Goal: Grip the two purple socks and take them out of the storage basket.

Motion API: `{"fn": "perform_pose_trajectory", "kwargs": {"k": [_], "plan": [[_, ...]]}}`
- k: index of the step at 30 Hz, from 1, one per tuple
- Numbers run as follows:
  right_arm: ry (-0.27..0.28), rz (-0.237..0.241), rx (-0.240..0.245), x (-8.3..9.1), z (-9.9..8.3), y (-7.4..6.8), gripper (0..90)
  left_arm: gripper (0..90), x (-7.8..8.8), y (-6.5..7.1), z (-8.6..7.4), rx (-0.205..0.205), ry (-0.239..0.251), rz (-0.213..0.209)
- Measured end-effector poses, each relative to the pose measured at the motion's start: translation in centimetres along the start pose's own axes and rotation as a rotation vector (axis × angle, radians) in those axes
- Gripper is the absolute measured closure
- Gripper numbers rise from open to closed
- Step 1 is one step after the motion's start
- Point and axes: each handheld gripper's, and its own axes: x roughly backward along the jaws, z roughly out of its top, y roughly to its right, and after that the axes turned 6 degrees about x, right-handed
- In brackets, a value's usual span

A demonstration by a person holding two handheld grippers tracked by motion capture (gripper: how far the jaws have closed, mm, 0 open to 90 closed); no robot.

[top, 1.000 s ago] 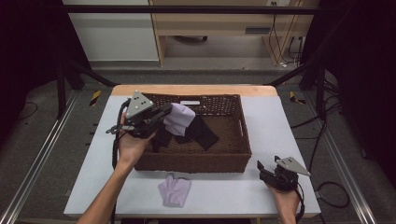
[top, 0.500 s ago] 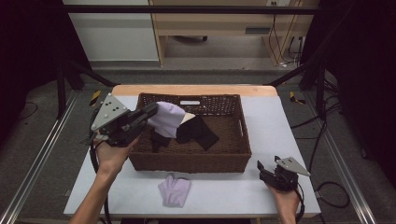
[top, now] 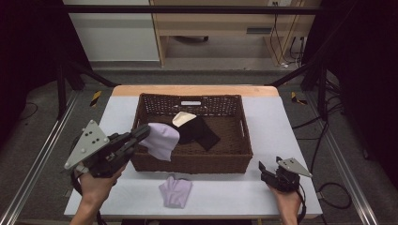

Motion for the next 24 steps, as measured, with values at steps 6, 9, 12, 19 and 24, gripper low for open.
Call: {"fn": "perform_pose_trajectory", "kwargs": {"k": [6, 9, 12, 19, 24], "plan": [[0.001, -0.001, -0.003, 0.0, 0.0, 0.0, 29.1, 86.8, 1.3, 0.7, -2.1, -0.006, -0.018, -0.022], [-0.002, 0.0, -0.006, 0.0, 0.0, 0.0, 28.9, 86.8, 1.8, 1.0, -3.4, 0.011, -0.045, -0.034], [-0.001, -0.001, -0.002, 0.0, 0.0, 0.0, 28.9, 86.8, 1.8, 1.2, -4.4, 0.011, -0.073, -0.039], [-0.005, 0.0, -0.004, 0.0, 0.0, 0.0, 28.9, 86.8, 0.3, 0.8, -9.0, 0.053, -0.208, -0.036], [-0.005, 0.0, -0.003, 0.0, 0.0, 0.0, 28.9, 86.7, -1.6, 0.9, -11.6, 0.058, -0.301, -0.038]]}}
